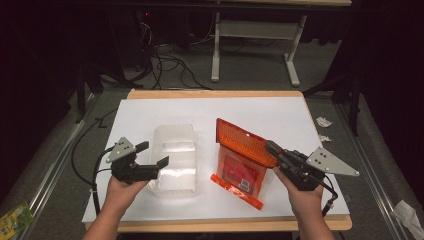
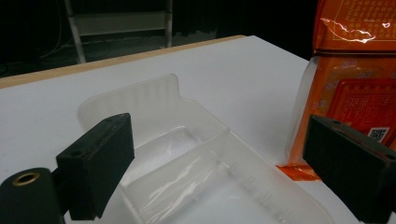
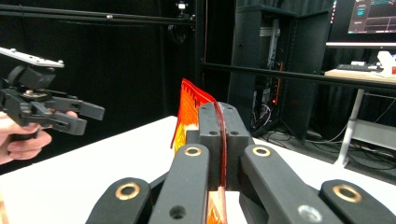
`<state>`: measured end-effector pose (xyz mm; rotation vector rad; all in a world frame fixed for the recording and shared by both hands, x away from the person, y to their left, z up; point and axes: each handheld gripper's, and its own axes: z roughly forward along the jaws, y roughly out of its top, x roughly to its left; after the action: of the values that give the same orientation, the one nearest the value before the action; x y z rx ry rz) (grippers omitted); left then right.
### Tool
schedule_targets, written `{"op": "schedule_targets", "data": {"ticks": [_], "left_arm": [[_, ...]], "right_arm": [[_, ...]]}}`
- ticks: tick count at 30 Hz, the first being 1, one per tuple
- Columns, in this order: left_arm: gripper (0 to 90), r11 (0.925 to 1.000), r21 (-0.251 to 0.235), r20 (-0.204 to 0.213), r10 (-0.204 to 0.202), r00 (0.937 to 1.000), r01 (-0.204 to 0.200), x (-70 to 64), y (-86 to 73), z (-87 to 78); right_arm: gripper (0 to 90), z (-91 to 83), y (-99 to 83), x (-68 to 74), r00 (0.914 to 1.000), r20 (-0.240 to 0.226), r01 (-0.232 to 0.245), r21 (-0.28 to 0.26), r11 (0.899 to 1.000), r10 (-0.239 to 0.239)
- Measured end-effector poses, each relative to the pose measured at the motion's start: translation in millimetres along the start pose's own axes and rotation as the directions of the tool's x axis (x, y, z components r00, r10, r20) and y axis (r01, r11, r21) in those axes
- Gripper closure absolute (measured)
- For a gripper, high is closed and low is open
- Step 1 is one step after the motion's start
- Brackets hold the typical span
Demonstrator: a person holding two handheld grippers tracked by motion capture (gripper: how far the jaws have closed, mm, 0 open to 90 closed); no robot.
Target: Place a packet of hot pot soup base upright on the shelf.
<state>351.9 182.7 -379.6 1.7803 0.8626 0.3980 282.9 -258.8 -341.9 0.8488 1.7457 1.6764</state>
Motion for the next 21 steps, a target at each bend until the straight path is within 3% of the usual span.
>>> {"op": "schedule_targets", "data": {"ticks": [9,14,18,21], "left_arm": [[10.7,0.9997,0.017,0.083,0.017,0.9964,-0.018,-28.2,21.9,34.2],[14.0,0.9999,0.014,0.158,0.001,0.9875,-0.003,-47.1,38.4,66.4],[15.6,0.9996,0.027,0.179,0.000,0.9839,-0.005,-54.4,43.9,83.0],[17.0,0.9989,0.047,0.224,-0.017,0.9745,0.007,-62.3,48.5,101.2]], "right_arm": [[90.0,0.1,-0.2,0.0,1.0000,-0.008,-0.002,-0.005,1.000,0.002],[90.0,-0.7,-1.1,-1.1,0.9999,-0.010,-0.006,-0.006,1.000,0.006],[90.0,-0.9,-1.3,-1.7,0.9999,-0.011,-0.006,-0.006,1.000,0.006],[90.0,-1.5,-1.7,-1.6,0.9999,-0.012,-0.007,-0.010,1.000,0.006]]}}
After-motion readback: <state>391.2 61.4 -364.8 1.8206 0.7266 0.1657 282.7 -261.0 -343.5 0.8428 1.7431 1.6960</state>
